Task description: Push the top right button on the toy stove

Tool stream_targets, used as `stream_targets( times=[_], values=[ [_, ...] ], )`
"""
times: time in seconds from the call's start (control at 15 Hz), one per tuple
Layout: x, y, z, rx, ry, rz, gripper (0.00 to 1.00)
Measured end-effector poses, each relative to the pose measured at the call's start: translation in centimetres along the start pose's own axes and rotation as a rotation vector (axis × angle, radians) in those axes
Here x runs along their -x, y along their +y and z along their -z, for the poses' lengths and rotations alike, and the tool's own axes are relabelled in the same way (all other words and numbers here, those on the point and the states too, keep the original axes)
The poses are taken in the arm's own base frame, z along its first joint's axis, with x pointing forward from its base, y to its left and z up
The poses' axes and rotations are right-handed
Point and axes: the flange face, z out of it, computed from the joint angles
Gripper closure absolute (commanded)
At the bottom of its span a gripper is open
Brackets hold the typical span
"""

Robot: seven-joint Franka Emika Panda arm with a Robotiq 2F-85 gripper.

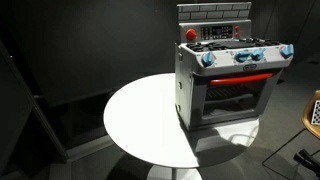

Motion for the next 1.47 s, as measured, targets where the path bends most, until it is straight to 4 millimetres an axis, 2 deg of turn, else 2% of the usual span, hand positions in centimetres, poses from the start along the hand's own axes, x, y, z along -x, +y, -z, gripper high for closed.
stream_targets(
  times=[0.53, 0.67, 1.07, 1.47],
  values=[
    [0.0, 0.0, 0.1, 0.003, 0.003, 0.001, 0.00],
    [-0.5, 0.2, 0.9, 0.016, 0.037, 0.003, 0.00],
    [-2.9, 1.6, 6.2, 0.064, 0.231, 0.004, 0.00],
    [-5.9, 3.4, 11.6, 0.039, 0.441, 0.008, 0.00]
  ],
)
